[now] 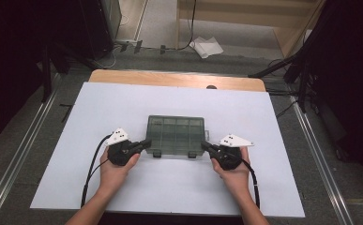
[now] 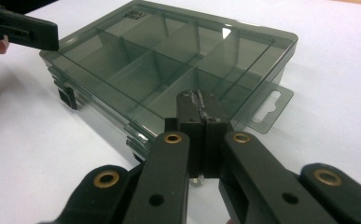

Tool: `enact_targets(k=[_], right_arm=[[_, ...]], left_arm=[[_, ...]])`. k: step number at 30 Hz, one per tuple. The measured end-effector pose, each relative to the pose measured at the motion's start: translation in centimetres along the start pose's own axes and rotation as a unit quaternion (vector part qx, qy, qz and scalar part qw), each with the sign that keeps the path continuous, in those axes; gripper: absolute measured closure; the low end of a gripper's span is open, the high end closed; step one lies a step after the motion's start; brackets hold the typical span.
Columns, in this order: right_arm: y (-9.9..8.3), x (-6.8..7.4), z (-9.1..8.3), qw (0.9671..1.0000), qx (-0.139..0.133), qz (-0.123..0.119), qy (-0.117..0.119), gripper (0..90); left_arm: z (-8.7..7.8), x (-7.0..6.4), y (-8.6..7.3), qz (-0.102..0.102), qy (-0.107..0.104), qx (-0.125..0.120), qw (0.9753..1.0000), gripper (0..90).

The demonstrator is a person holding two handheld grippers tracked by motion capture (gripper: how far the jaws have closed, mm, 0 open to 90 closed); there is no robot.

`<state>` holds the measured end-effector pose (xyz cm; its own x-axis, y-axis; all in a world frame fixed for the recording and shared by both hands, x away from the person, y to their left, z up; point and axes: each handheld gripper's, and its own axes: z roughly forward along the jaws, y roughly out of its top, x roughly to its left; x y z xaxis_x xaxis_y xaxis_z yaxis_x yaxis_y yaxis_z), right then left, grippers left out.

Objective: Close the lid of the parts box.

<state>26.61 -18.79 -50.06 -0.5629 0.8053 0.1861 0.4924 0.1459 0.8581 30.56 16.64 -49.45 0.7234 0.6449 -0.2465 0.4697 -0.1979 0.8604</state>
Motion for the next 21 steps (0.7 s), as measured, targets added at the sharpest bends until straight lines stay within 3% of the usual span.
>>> enact_targets(k=[4, 6, 10, 12, 15, 21], right_arm=[[-0.4, -0.2, -0.7, 0.9997, -0.022, 0.002, -0.006, 70.5], [-0.6, -0.4, -1.2, 0.9992, -0.037, 0.007, -0.011, 56.4], [-1.1, -0.9, -2.2, 0.9984, -0.053, 0.010, -0.015, 15.2], [-1.3, -1.1, -2.6, 0.9983, -0.054, 0.006, -0.020, 0.0], [-1.8, -1.5, -3.1, 0.9971, -0.065, 0.011, -0.038, 0.0], [-2.6, -2.1, -4.1, 0.9962, -0.070, 0.010, -0.051, 0.0]], left_arm=[[0.0, 0.0, 0.0, -0.001, -0.001, -0.001, 1.0000, 89.5], [0.0, 0.1, 0.0, -0.002, -0.002, -0.002, 1.0000, 89.5], [0.1, 0.1, 0.0, -0.006, -0.003, -0.002, 1.0000, 89.5], [0.0, 0.2, 0.0, -0.006, -0.004, -0.002, 1.0000, 89.5], [0.1, 0.2, 0.0, -0.006, -0.004, -0.002, 1.0000, 89.5], [-0.1, 0.3, 0.0, -0.004, -0.004, -0.004, 1.0000, 89.5]])
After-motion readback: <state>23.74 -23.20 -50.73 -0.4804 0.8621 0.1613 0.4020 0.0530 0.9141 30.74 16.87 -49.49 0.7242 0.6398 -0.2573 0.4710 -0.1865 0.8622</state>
